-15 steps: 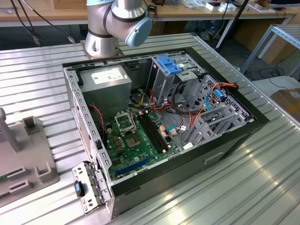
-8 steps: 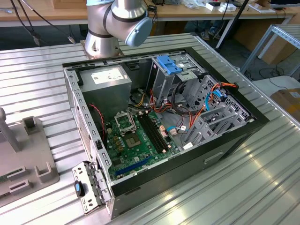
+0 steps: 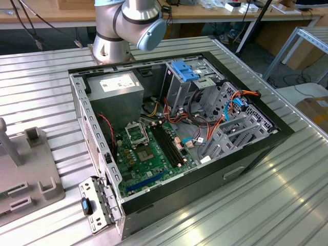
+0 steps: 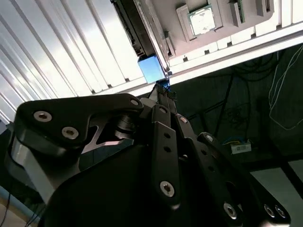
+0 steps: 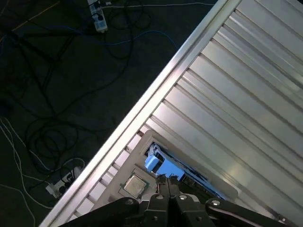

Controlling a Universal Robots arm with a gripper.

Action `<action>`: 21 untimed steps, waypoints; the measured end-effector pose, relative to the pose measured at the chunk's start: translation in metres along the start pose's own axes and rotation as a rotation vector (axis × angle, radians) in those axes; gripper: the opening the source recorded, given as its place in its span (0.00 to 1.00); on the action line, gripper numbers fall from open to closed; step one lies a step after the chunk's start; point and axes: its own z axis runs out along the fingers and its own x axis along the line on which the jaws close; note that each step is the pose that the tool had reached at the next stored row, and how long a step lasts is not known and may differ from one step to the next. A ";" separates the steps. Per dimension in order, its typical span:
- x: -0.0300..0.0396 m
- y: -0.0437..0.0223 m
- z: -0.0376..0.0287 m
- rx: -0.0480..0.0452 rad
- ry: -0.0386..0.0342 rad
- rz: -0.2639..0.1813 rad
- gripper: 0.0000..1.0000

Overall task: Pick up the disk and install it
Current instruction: 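Pick up the disk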

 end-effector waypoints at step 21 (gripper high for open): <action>0.0000 0.0000 0.0001 -0.0008 0.0044 -0.076 0.11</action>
